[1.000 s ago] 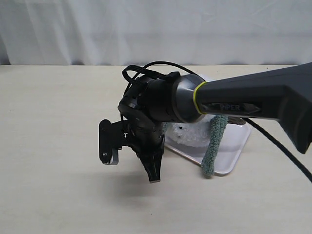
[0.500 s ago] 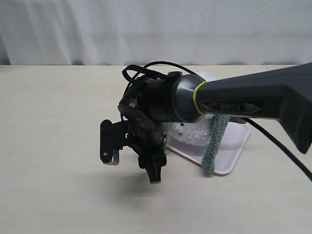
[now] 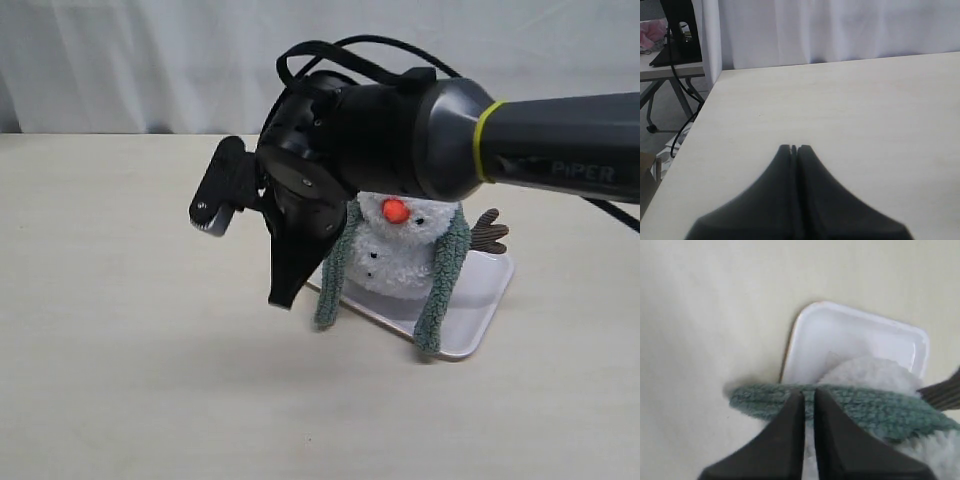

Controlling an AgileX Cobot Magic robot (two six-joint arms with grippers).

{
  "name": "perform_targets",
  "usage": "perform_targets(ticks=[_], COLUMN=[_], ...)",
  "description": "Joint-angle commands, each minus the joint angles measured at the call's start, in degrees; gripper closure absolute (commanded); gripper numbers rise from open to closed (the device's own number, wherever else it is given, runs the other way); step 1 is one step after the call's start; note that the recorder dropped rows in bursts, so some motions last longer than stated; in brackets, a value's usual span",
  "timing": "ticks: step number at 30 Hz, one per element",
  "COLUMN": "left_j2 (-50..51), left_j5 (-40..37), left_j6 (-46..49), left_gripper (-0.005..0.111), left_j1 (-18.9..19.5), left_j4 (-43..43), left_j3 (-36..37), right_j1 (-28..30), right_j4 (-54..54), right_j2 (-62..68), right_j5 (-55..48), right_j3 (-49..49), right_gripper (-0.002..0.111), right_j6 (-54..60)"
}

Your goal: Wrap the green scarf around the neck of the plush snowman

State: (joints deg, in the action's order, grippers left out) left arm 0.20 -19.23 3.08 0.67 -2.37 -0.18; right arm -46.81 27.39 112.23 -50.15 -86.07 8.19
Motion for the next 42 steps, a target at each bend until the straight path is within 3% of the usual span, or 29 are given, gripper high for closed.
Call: perform_targets(ticks=[1, 7, 14, 31, 42], left_j2=[-0.2, -0.2, -0.2, -0.2, -0.2], left_j5=[0.74, 0.74, 0.71, 0.71, 0.71], left_j6=[-0.35, -0.35, -0.35, -0.35, -0.35], left_gripper=[0.107, 0.107, 0.107, 0.107, 0.107], left_j1=[0.0, 0.0, 0.0, 0.0, 0.0], left_j4=[0.1, 0.1, 0.1, 0.1, 0.1], left_j3=[0.18, 0.18, 0.18, 0.18, 0.18], right_j1=[2.12, 7.06, 11.43, 11.34, 11.34], right_j4=[3.56, 2.44, 0.13, -0.24, -5.7], right_j2=[-0.38, 0.93, 4.21, 6.05, -1.85], right_j5=[0.64, 0.3, -2.85, -6.75, -5.97], right_j3=[-3.71, -8.17, -8.58, -8.47, -8.47], right_gripper=[0.104, 0.104, 0.104, 0.104, 0.104], right_j6=[-11.92, -20.41, -20.88, -18.39, -15.11])
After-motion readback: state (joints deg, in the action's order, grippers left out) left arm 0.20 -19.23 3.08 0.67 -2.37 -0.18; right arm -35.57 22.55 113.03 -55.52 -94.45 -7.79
